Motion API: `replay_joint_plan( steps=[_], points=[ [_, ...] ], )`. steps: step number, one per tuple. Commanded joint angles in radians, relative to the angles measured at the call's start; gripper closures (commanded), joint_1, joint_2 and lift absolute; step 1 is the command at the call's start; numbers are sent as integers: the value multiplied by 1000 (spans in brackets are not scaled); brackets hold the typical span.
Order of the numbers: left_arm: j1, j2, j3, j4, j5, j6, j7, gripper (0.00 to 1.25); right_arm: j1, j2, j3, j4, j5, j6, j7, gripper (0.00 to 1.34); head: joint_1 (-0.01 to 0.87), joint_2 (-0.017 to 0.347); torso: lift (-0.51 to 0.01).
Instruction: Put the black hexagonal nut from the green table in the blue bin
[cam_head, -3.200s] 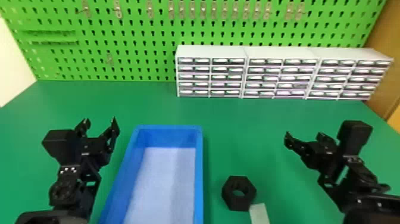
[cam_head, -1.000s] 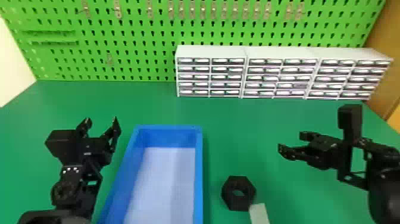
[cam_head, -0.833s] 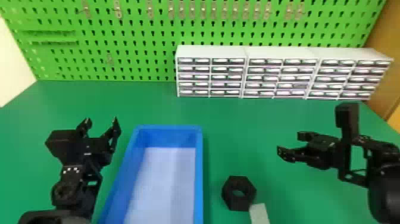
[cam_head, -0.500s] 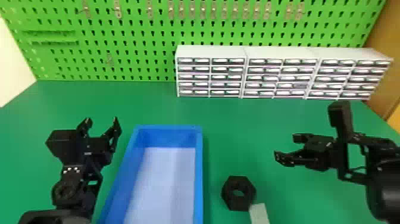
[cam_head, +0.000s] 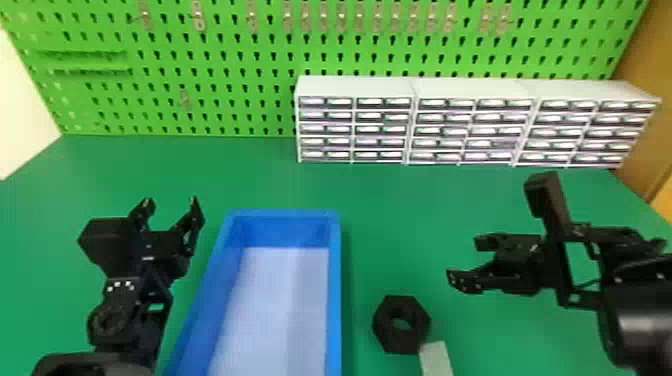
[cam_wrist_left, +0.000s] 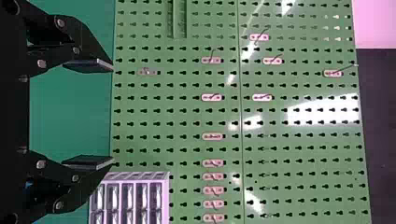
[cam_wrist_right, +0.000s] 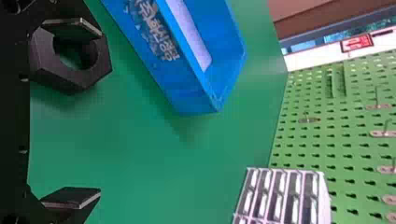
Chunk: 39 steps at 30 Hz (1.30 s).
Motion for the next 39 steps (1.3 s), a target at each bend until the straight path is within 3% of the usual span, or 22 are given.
replay_joint_plan(
  steps=[1,13,39],
  points=[
    [0,0,-1,1,0,-2,2,541,-9,-6,25,-2,21,21,25,117,657,57,-95],
    [-5,0,1,3,2,-3,6,541,-22,-5,51,-8,93,64,94,122,657,57,-95],
    [-5,0,-1,8,3,-6,6,541,-29,-6,94,-5,139,109,125,122,657,57,-95]
  ],
)
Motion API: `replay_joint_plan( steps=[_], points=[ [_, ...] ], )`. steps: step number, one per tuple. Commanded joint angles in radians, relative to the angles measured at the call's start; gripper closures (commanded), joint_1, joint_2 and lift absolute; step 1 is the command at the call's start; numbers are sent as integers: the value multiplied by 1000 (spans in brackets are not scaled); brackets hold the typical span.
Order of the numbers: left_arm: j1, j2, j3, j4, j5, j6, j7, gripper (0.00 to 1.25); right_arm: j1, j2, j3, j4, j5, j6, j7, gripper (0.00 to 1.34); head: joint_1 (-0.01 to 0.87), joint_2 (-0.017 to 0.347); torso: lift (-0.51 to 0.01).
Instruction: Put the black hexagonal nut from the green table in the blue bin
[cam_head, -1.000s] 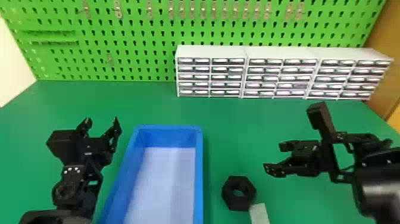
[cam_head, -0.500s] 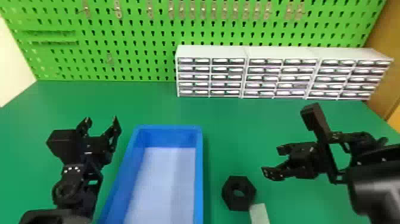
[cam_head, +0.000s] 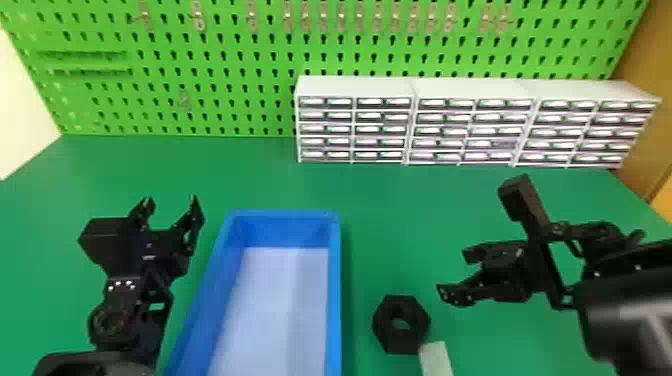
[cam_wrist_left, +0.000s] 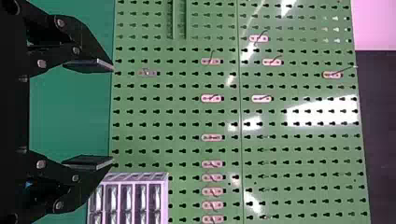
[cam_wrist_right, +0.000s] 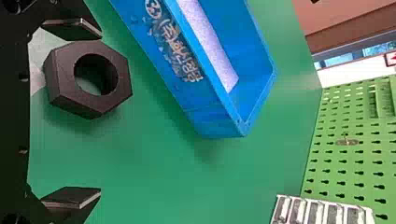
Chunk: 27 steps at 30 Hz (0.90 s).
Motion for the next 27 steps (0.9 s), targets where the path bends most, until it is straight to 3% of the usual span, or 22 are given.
replay_joint_plan(
  steps=[1,27],
  points=[
    [0,0,1,1,1,0,0,541,-3,-4,13,1,2,18,13,122,657,57,-95],
    [-3,0,-1,4,-2,-3,0,541,-20,-10,50,34,-5,40,72,124,657,57,-95]
  ],
)
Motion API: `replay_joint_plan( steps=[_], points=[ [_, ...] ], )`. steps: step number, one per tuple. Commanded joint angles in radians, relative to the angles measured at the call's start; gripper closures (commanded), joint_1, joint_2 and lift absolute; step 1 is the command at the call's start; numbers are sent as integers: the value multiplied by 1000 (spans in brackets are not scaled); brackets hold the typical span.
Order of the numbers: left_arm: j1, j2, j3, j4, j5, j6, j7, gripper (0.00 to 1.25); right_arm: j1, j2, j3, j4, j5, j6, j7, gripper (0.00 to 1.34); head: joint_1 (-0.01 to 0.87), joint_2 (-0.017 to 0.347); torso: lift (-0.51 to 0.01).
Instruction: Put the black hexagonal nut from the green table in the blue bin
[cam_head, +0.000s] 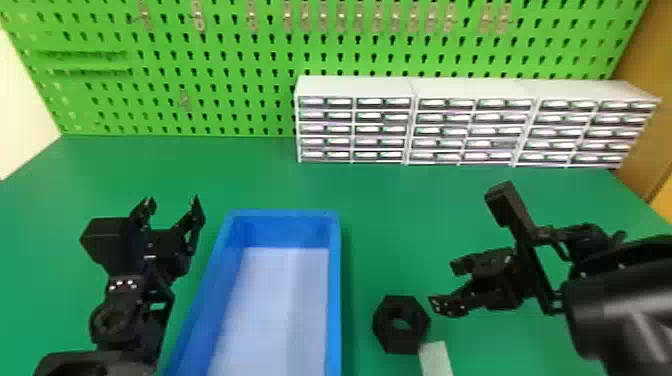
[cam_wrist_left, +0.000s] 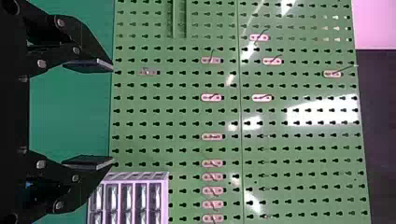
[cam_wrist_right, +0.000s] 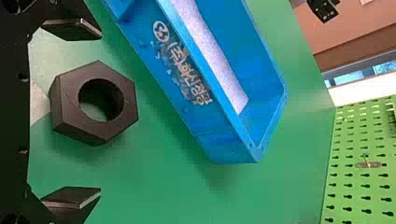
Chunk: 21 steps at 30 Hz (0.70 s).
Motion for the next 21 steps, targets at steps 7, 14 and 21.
replay_joint_plan(
  steps=[7,14,21],
  points=[
    [0,0,1,0,0,-1,0,541,-1,1,5,8,2,1,3,124,657,57,-95],
    [0,0,1,2,-2,-1,0,541,1,-4,-1,8,40,11,35,124,657,57,-95],
    [0,0,-1,2,-3,-3,0,541,2,-4,-5,14,50,11,37,127,657,57,-95]
  ],
)
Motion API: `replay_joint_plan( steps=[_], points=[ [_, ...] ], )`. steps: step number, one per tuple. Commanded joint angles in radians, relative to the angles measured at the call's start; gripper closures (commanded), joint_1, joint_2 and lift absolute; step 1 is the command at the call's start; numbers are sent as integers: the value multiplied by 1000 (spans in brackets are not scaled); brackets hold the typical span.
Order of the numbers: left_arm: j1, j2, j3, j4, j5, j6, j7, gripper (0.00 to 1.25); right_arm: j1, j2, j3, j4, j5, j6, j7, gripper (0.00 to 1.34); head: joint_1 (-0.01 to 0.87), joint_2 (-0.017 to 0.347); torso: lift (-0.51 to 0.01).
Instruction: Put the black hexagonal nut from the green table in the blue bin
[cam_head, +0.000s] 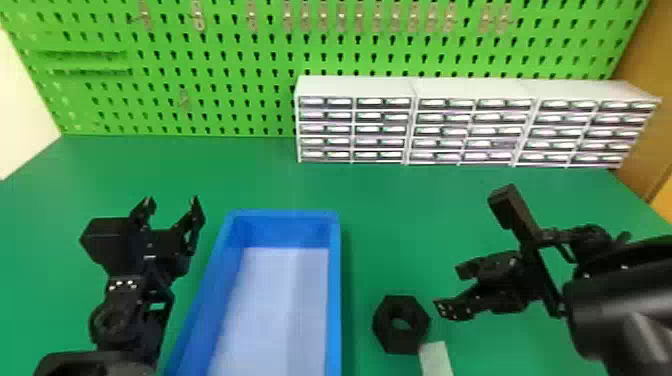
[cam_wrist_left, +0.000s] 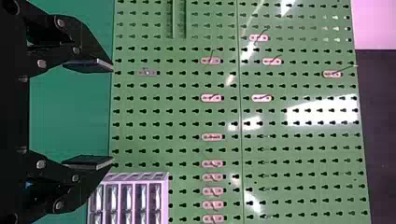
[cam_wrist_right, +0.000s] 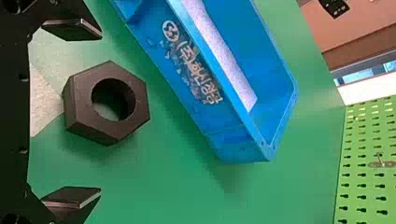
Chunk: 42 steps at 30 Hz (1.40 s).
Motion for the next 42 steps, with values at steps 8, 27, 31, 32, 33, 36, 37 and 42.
replay_joint_plan(
  steps=[8,27,31,32,33,36,37,42],
  points=[
    [-2,0,-1,0,-1,-2,0,541,-15,5,38,27,12,8,3,127,657,57,-95],
    [-8,0,-4,6,-4,-2,0,541,-82,35,72,110,147,20,9,127,657,57,-95],
    [-9,0,-4,6,-5,-2,0,541,-99,39,99,142,158,20,9,127,657,57,-95],
    [-11,0,-4,6,-5,-2,0,539,-104,40,107,148,161,20,9,127,657,57,-95],
    [-11,0,-4,6,-5,-2,0,539,-108,40,116,154,167,20,9,127,657,57,-95],
    [-11,0,-4,6,-7,-2,0,539,-117,43,133,174,175,20,9,127,657,57,-95],
    [-12,0,-4,6,-8,-2,0,539,-120,45,139,180,175,20,9,127,657,57,-95],
    [-12,0,-4,8,-8,-2,0,539,-136,49,162,206,186,25,9,127,657,57,-95]
  ],
)
